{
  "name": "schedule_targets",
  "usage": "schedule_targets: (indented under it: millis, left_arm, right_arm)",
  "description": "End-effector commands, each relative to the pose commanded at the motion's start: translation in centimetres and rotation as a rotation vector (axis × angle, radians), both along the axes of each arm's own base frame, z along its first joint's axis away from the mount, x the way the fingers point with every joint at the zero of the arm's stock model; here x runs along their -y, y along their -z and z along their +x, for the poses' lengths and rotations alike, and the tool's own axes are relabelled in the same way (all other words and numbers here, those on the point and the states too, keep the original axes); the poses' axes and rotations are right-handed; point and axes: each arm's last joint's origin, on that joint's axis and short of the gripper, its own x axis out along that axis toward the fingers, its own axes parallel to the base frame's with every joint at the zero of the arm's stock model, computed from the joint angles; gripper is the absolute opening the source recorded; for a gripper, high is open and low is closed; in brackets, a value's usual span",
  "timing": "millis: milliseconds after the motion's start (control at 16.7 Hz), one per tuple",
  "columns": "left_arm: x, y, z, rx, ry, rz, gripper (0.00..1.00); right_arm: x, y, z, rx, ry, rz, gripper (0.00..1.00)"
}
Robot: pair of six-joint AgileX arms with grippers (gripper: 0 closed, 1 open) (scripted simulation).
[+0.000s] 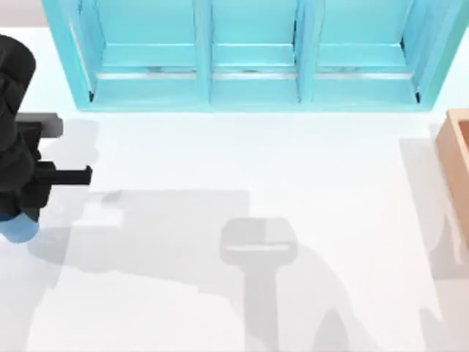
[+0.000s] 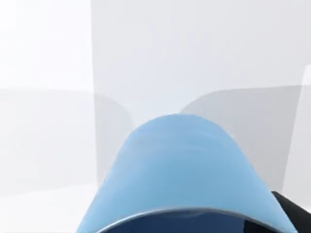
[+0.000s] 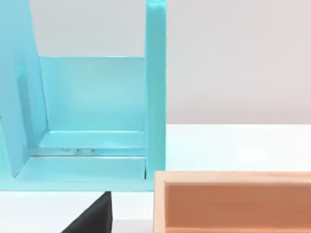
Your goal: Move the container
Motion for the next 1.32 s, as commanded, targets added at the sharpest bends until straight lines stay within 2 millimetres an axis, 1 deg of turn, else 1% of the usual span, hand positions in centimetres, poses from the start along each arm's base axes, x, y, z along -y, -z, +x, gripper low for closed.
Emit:
schedule_targets:
  millis: [240,480,1260,1320]
  left_arm:
    - [-0.3,2.2,-0.2,-0.001,0.0,-0.001,0.0]
    - [-0.3,2.2,-0.2,-0.002,0.001,-0.001,0.0]
    - [-0.3,2.2,-0.2,-0.002,0.001,-0.001,0.98]
    - [-0.3,2.2,-0.2,-0.002,0.001,-0.001,1.0]
  right_arm:
    - [0.0,0.0,0.0,0.0,0.0,0.0,1.0]
    - [0.0,0.0,0.0,0.0,0.0,0.0,1.0]
    - [0.0,0.0,0.0,0.0,0.0,0.0,1.0]
    - [0.0,0.0,0.0,0.0,0.0,0.0,1.0]
